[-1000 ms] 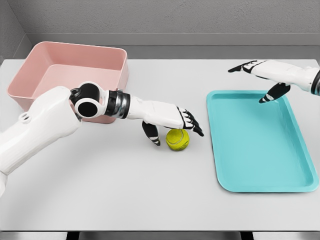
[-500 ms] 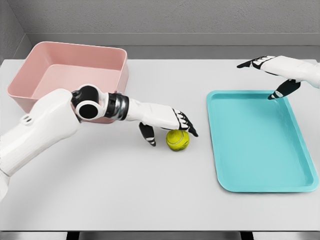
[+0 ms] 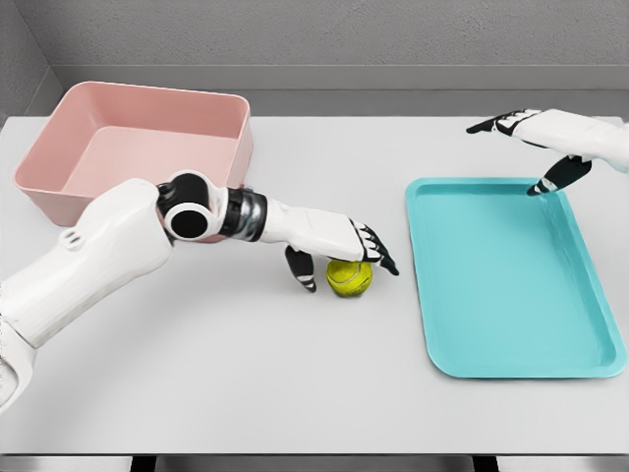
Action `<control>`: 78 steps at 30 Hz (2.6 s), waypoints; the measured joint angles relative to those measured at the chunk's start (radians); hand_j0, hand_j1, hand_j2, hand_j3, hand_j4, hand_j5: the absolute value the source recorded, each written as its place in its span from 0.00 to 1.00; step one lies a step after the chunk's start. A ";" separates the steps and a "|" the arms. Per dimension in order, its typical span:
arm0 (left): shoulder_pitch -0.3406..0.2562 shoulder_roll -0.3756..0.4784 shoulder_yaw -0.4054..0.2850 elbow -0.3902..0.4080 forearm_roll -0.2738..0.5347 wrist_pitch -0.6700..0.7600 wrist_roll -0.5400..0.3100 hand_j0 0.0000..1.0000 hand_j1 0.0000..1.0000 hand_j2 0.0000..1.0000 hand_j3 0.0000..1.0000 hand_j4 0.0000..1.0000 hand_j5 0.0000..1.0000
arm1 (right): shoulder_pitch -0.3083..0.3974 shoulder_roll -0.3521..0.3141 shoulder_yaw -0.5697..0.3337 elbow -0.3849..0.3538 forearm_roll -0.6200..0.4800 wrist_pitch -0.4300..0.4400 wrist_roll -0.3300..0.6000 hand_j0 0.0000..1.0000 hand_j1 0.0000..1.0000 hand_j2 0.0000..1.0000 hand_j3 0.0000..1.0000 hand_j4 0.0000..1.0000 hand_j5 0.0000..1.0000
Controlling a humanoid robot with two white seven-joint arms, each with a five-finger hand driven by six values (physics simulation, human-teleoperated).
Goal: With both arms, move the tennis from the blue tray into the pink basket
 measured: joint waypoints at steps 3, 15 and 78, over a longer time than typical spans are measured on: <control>0.002 -0.012 0.001 0.012 -0.016 0.000 0.000 1.00 1.00 1.00 1.00 1.00 1.00 | 0.000 0.000 0.000 0.000 0.000 0.000 0.000 1.00 1.00 1.00 1.00 1.00 1.00; 0.011 -0.018 0.001 0.031 -0.026 0.000 0.000 0.68 0.68 0.68 0.68 0.68 0.68 | 0.002 -0.004 -0.005 0.001 0.000 0.001 0.000 1.00 1.00 1.00 1.00 1.00 1.00; -0.155 0.255 0.215 0.453 0.081 -0.002 0.000 1.00 1.00 1.00 1.00 1.00 1.00 | 0.002 -0.008 -0.007 0.000 0.000 0.000 -0.002 1.00 1.00 1.00 1.00 1.00 1.00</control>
